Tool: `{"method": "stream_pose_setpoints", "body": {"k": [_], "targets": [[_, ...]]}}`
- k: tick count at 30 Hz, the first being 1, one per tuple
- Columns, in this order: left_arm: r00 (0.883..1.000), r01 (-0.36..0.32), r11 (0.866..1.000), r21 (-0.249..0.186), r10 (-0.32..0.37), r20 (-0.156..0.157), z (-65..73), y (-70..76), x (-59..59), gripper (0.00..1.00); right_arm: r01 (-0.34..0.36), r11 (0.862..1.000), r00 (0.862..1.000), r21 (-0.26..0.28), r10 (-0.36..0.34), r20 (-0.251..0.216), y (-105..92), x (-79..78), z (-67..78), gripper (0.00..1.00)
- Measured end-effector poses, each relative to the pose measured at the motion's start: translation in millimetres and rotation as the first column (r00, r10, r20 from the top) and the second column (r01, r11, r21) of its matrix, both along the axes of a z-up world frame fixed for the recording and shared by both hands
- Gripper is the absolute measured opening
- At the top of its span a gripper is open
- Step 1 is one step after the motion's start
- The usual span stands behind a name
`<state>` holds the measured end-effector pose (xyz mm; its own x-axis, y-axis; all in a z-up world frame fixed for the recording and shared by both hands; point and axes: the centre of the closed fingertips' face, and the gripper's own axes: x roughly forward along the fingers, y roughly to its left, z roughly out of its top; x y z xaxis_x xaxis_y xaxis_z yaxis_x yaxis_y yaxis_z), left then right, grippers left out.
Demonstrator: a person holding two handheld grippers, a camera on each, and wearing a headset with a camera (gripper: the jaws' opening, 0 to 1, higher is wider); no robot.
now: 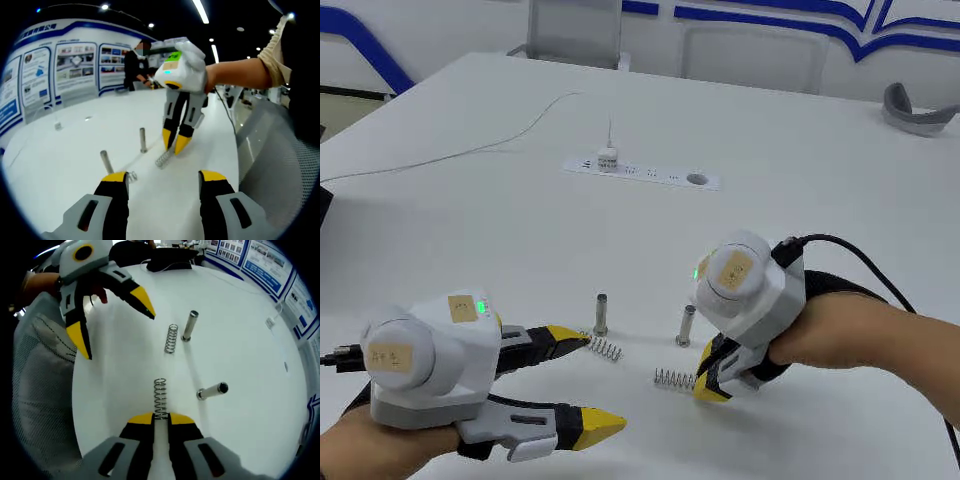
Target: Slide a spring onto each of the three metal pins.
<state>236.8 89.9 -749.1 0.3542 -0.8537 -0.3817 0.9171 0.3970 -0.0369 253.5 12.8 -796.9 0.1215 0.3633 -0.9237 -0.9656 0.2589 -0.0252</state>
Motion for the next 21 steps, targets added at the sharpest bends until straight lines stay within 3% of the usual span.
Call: {"method": "stream_pose_setpoints", "body": {"k": [8,21], "targets": [[0.998,0.055,0.998,0.013,-0.055,0.011,1.2,-14.6,-4.7,0.55,-0.029,0.999,1.000,0.027,0.029,0.011,3.8,-12.0,17.1,0.12],[0.993,0.114,0.993,0.022,-0.115,0.031,2.7,-25.4,-11.1,0.45,-0.114,0.992,0.993,0.051,0.112,0.040,21.0,-30.9,40.1,0.12]]}}
